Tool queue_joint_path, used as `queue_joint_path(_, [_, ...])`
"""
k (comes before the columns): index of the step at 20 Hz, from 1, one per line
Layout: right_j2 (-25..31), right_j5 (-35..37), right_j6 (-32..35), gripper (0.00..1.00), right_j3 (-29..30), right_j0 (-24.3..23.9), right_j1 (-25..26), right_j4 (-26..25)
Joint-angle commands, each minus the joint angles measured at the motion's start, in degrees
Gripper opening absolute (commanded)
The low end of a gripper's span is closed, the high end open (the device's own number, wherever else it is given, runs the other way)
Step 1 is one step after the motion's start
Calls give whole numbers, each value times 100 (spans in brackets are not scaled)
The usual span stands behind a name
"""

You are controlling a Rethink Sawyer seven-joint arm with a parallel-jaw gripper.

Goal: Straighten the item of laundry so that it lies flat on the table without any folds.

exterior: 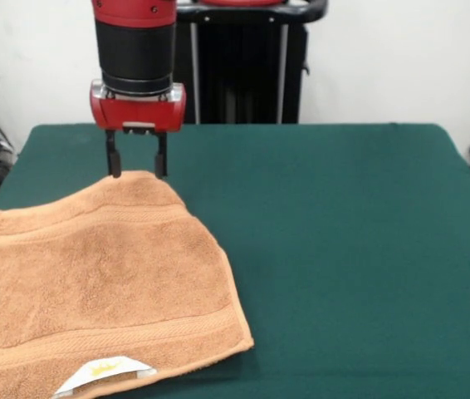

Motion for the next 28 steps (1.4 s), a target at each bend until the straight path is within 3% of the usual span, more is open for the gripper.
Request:
queue_joint_path(1, [-68, 31, 883, 100, 263, 347, 201, 101])
queue_joint_path(28, [-267, -285, 884, 100, 144, 593, 516, 115])
